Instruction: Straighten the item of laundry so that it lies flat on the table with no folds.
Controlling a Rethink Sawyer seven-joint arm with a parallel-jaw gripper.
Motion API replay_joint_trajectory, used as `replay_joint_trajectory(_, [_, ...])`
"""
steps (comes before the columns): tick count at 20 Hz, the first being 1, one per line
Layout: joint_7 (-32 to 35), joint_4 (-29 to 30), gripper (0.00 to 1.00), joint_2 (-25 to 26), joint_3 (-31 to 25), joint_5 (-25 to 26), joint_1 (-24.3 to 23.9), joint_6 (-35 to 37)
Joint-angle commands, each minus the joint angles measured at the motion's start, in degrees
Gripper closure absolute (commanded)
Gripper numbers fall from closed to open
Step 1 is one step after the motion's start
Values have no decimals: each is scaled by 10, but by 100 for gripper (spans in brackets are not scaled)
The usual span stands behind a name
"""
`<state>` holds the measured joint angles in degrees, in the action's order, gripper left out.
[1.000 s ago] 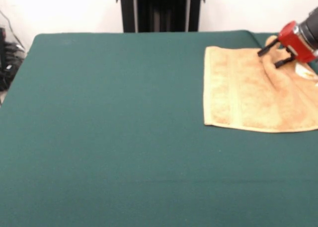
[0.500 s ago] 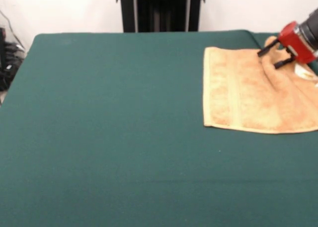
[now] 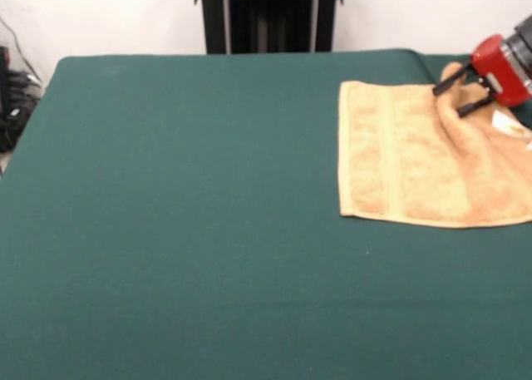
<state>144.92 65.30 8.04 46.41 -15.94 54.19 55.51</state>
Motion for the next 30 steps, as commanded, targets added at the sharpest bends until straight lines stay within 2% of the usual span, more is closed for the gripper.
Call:
replay_joint_trajectory(1, [234, 42, 0, 320, 125, 5, -109, -703])
replay_joint_trajectory(5, [204, 58, 0, 336, 131, -41, -107, -750])
replay_joint_trajectory(13, [195, 68, 0, 394, 179, -138, -86, -772])
replay_joint_trajectory(16, [183, 72, 0, 400, 179, -158, -84, -786])
replay_joint_trajectory(19, [160, 76, 0, 387, 151, -165, -96, -832])
replay_joint_trajectory(21, [147, 73, 0, 352, 101, -136, -122, -863])
replay_joint_trajectory(26, [115, 84, 0, 323, 45, -161, -137, -879])
replay_joint_trajectory(30, [82, 90, 0, 299, 15, -149, -151, -888])
